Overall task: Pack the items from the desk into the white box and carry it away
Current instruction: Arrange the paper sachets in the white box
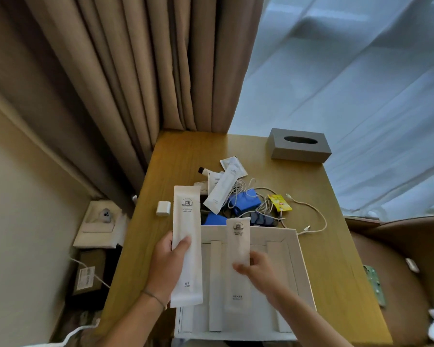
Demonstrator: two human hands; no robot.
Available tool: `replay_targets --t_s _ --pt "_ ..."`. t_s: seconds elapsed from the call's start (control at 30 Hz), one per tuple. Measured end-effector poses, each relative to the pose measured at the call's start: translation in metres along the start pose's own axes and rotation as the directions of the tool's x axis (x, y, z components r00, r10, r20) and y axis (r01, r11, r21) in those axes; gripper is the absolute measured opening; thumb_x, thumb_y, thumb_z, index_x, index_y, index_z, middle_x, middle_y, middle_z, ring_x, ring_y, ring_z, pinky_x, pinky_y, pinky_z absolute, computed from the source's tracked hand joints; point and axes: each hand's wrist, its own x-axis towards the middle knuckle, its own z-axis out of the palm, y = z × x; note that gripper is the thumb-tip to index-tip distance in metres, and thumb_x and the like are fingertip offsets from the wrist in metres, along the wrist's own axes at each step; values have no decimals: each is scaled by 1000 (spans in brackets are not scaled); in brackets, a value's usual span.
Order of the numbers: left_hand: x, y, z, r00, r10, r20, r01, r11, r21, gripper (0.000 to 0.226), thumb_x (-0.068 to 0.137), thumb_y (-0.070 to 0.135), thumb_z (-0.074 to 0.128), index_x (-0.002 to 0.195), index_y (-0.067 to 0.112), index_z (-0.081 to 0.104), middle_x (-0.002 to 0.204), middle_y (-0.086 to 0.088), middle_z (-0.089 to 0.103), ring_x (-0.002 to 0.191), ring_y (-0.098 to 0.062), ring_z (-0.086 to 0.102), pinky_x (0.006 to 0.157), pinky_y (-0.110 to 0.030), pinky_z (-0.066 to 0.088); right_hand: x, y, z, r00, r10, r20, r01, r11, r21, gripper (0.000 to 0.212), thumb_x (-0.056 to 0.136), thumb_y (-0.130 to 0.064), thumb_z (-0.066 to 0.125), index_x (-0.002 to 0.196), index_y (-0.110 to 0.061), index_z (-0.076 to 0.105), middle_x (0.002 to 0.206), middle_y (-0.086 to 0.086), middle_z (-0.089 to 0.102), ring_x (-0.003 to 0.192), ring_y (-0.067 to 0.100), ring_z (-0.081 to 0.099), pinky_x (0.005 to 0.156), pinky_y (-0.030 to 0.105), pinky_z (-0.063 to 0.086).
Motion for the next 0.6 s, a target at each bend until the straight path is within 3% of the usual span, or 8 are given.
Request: replay_targets --t_s 0.13,0.2,0.33,0.6 --pt "-2 -6 -15 1000 8 19 -8 1000 7 10 97 24 62 103 29 68 90 5 75 85 -16 72 66 -29 57 4 14 9 992 128 20 -127 990 -58 20 88 -12 72 102 -26 67 103 -5 74 99 13 69 77 28 54" --pt "-5 -7 -20 999 10 40 -11 1000 14 10 97 25 61 103 31 68 88 10 75 84 -13 72 64 -25 57 8 19 11 985 173 15 -171 981 -92 18 88 -10 72 104 -19 70 105 0 75 99 18 70 83 37 59" --pt "-9 -10 -23 997 -12 75 10 1000 19 13 98 24 61 107 28 68 93 5 76 87 -14 72 69 -28 59 14 30 16 963 268 -23 -269 956 -120 12 89 -12 73 100 -16 72 103 4 77 99 24 71 94 46 58" --pt "-14 -8 -17 996 -11 84 10 1000 21 18 96 13 62 109 24 68 98 1 77 93 -18 73 80 -40 60 33 48 20 951 297 -85 -305 861 -407 30 88 -39 73 98 -11 71 93 3 75 81 22 74 76 41 64"
